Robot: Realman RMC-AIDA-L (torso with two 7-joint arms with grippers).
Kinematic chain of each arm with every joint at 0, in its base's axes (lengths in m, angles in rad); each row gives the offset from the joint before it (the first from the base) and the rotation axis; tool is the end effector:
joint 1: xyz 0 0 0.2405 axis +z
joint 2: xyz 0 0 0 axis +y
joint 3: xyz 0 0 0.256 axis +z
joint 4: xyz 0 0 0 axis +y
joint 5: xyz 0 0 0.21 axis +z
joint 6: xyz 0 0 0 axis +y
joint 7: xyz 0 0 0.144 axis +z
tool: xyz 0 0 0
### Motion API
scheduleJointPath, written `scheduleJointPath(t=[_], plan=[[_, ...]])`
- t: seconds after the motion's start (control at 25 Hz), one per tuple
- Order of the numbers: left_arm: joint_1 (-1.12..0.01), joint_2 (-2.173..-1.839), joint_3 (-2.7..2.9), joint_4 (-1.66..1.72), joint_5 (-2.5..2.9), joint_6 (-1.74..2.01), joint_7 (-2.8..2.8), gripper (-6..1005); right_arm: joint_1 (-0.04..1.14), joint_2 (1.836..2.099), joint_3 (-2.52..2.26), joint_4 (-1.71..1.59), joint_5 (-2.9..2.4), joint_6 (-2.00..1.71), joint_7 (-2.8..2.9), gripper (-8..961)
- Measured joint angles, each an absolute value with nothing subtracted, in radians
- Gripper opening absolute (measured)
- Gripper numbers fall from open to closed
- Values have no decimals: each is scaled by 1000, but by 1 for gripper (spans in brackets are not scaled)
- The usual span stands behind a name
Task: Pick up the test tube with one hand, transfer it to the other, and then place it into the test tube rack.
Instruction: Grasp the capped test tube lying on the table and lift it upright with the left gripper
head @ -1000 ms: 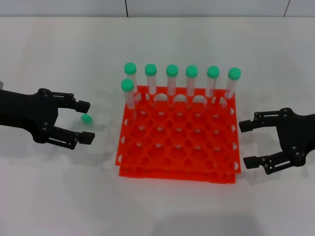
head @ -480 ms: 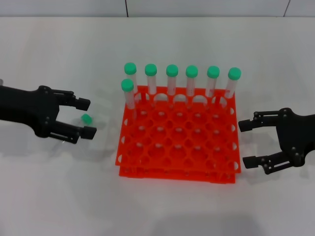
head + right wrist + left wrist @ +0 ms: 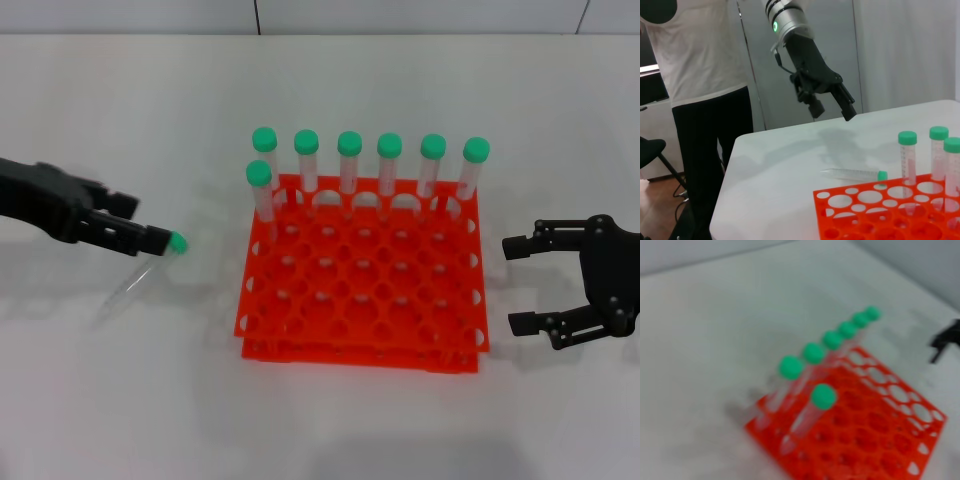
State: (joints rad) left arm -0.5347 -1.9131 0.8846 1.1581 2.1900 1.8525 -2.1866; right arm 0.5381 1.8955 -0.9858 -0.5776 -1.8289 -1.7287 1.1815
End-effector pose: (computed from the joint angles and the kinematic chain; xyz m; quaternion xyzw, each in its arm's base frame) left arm -0.2347 0.3330 0.0986 -0.9277 -0.3663 -0.0279 0.0668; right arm 0.2620 0.3146 0.0314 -0.9755 0.0658 0.2078 0.0300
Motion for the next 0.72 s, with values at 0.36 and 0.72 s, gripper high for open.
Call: scheduleJointPath(t=[0.36,0.72], plan=[[-667,-1911,994,1190,2556,1932,-2465,844,533,1899,-986,-587,-1827,-1729,1173,857],[-738,-1987,1028,1118,2809,1865,-2488,838,519,1914,-986,-618,-1826,-1733,1160,857]])
